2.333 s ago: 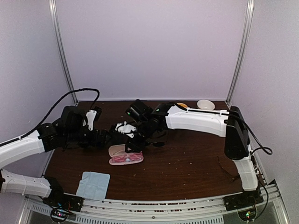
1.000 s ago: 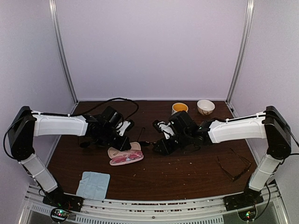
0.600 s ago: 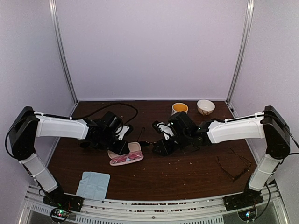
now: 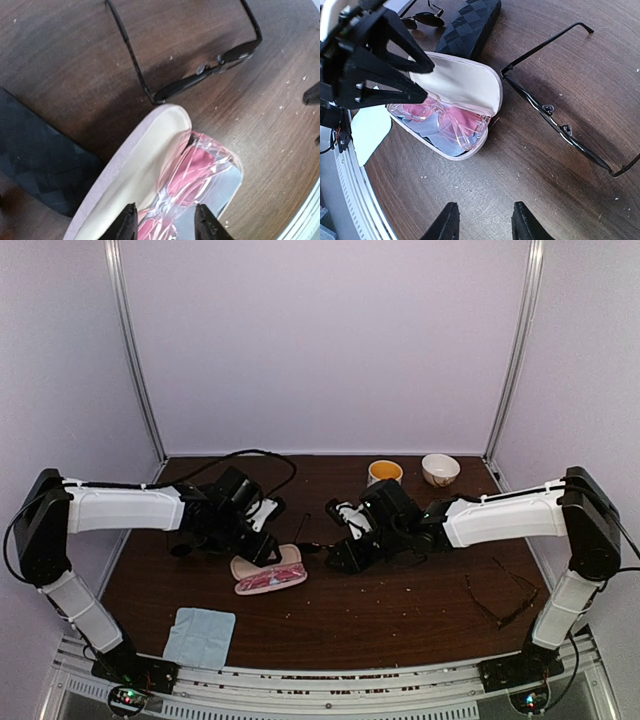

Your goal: Organize the sunglasses

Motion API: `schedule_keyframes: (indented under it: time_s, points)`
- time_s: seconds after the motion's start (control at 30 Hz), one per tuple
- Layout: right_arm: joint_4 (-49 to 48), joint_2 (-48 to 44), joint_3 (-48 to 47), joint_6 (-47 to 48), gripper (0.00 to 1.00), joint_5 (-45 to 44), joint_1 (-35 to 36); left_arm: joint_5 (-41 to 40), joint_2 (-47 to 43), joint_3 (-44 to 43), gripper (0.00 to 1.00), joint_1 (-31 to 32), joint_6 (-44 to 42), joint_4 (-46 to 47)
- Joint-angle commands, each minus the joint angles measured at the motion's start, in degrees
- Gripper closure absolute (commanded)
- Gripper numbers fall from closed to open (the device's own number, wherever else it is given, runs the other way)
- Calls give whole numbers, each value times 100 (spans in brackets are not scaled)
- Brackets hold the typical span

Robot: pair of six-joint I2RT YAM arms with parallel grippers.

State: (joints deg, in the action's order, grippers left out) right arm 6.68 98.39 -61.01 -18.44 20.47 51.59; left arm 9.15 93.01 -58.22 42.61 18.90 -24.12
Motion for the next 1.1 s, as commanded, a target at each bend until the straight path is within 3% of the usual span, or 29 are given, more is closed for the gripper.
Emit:
schedule_keyframes:
  time_s: [0.0,0.2,0.33,1.07]
  points:
    - [-105,-83,-16,-7,63,-166,9,37,-245,-388,50,28,-491,-479]
    - [-140,-100,64,15,63,-149,9,96,-241,-526,45,114,-991,-974]
    - [-190,-118,137,24,63,-128,1,-96,-63,-583,52,125,-1134,-1181]
    - [-199,-193,362,42,63,-140,-7,-365,983,-1036,70,235,-1334,-1063]
